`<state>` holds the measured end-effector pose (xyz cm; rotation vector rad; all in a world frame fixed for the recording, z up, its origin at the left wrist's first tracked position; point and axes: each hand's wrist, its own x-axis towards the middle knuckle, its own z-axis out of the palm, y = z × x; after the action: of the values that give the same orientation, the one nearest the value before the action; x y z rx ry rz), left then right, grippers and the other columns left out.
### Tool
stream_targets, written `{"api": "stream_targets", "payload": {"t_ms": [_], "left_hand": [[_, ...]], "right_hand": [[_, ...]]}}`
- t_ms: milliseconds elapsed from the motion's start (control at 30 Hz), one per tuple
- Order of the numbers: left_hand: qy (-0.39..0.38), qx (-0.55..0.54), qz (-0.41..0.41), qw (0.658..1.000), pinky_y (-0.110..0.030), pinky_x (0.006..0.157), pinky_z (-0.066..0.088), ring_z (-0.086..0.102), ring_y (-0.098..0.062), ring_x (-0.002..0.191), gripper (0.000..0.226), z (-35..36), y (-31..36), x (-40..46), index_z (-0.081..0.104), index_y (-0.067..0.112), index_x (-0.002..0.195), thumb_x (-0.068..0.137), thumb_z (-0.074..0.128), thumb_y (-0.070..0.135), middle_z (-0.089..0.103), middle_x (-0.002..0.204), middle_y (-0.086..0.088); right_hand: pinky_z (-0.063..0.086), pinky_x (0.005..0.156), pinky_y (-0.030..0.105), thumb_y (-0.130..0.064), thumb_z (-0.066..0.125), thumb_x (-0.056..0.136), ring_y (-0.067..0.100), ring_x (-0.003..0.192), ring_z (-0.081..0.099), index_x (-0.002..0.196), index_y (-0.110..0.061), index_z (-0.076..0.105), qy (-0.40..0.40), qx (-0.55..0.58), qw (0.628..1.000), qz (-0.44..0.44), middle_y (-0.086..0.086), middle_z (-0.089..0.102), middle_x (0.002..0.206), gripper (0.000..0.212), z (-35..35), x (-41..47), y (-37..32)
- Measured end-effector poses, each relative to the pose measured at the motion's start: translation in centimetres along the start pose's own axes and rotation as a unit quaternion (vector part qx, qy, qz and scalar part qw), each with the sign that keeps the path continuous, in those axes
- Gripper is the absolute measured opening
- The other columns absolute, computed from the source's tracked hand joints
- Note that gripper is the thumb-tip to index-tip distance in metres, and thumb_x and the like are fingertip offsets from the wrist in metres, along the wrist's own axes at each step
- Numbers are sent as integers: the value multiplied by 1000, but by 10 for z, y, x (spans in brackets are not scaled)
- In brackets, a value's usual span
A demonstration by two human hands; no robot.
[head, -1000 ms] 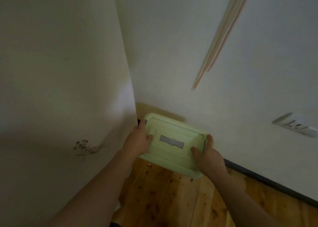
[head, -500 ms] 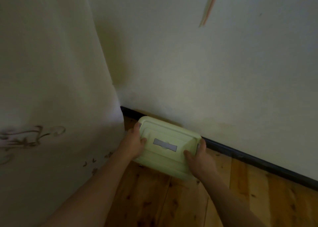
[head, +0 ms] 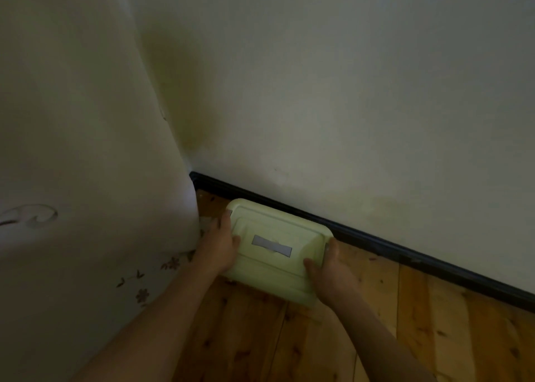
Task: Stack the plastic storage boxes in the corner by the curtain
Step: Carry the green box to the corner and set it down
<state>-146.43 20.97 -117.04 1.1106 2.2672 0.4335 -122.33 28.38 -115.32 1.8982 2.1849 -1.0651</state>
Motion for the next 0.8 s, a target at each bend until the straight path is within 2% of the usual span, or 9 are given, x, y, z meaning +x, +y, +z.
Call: {"api": "stream_targets", "payload": {"t_ms": [100,200,300,367,600,700,800], "left_hand": [[5,-1,4,1000,-44,106,34,33,-35,135,70,0,0,7,4,20,155,100,46,29,21,154,-17],[7,4,8,1000,-45,106,33,33,-34,135,70,0,0,11,4,21,155,100,46,29,22,154,-16],[8,6,10,1000,-44,106,33,34,-34,134,70,1,0,11,5,20,155,100,46,29,22,154,-15],[8,8,9,1000,-44,106,33,34,-34,134,70,1,1,12,4,20,155,100,46,29,22,154,-16],[2,16,7,1000,-45,107,33,34,-36,134,71,0,0,15,4,19,155,99,47,30,22,154,-18],[-4,17,0,1000,-45,107,33,34,-35,134,72,-1,1,16,2,20,155,99,46,31,21,154,-17],[-10,19,-4,1000,-44,107,33,34,-35,135,72,-1,1,16,1,21,155,99,45,31,20,154,-16]], "right_hand": [[34,47,23,-49,49,98,15,71,50,154,-18,2,9,7,1000,-1,13,64,120,80,3,6,2],[31,46,20,-50,48,98,12,67,48,155,-18,-1,17,-5,1000,-2,11,64,118,82,5,8,4],[39,59,27,-50,47,98,23,84,62,155,-20,-2,20,-12,1000,-3,13,64,120,81,6,6,4],[40,66,28,-50,47,99,28,96,64,156,-18,-2,19,-15,1000,-5,15,62,123,81,5,6,3],[45,69,31,-49,43,100,29,99,64,156,-15,-4,10,-32,999,-7,16,61,125,80,1,5,0],[52,82,38,-49,42,101,31,104,63,156,-15,-7,7,-35,999,-5,17,59,128,81,-1,5,-3],[52,89,43,-47,41,101,32,107,62,156,-14,-8,5,-33,999,-10,18,57,132,81,-2,6,-3]]}}
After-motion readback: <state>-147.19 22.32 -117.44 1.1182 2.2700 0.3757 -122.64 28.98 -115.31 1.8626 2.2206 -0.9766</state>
